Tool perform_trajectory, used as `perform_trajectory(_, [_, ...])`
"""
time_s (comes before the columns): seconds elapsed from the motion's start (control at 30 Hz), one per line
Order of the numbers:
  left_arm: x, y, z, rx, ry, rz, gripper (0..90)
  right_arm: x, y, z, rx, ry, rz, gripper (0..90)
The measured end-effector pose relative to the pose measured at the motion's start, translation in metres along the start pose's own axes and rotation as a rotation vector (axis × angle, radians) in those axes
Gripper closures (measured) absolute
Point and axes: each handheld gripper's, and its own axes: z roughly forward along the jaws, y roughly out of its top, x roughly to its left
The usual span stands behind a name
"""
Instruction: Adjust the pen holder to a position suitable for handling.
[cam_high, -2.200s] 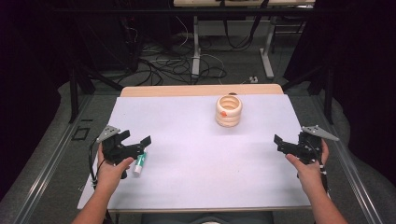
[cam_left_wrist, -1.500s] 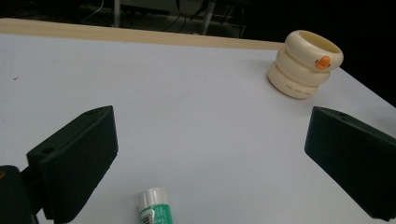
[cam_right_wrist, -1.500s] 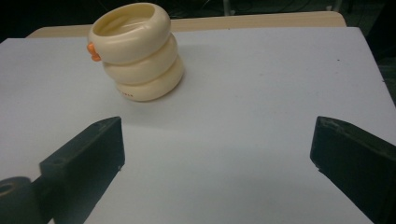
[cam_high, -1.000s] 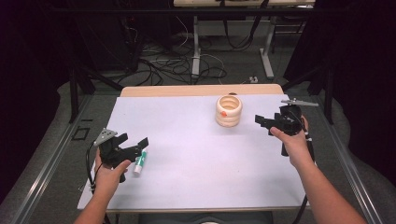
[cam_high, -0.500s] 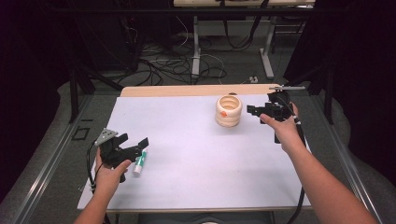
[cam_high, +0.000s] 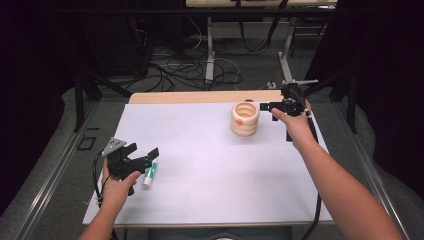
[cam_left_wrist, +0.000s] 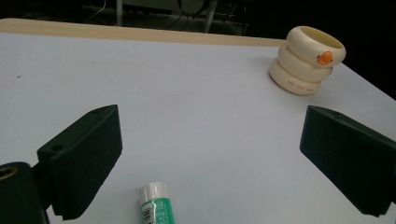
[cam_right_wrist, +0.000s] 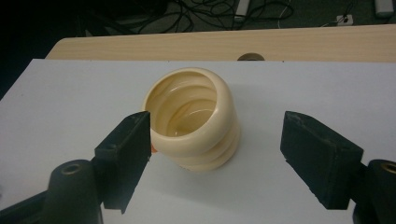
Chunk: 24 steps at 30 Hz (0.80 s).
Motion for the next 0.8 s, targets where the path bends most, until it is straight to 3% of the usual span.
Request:
perform_trajectory(0.17, [0.000, 0.000, 0.001, 0.002, -0.001, 0.000, 6.0, 0.000, 0.007, 0.011, 0.028, 0.013, 0.054, 26.6])
perform_trajectory(0.27, [0.000, 0.000, 0.001, 0.003, -0.002, 0.000, 6.0, -0.001, 0.010, 0.019, 0.051, -0.010, 0.072, 30.3])
perform_trajectory(0.33, [0.000, 0.000, 0.001, 0.004, -0.003, 0.002, 6.1, -0.002, 0.011, 0.021, 0.063, -0.006, 0.073, 31.3])
perform_trajectory(0.43, [0.001, -0.001, 0.001, 0.003, -0.003, 0.001, 6.1, -0.002, 0.011, 0.029, 0.090, 0.004, 0.112, 31.7])
perform_trajectory(0.63, [0.001, -0.001, 0.002, 0.004, -0.003, -0.001, 6.3, -0.003, 0.009, 0.044, 0.148, -0.014, 0.153, 31.8])
perform_trajectory(0.8, [0.001, -0.001, 0.002, 0.005, -0.002, 0.002, 6.6, -0.004, 0.008, 0.050, 0.131, -0.019, 0.193, 34.6])
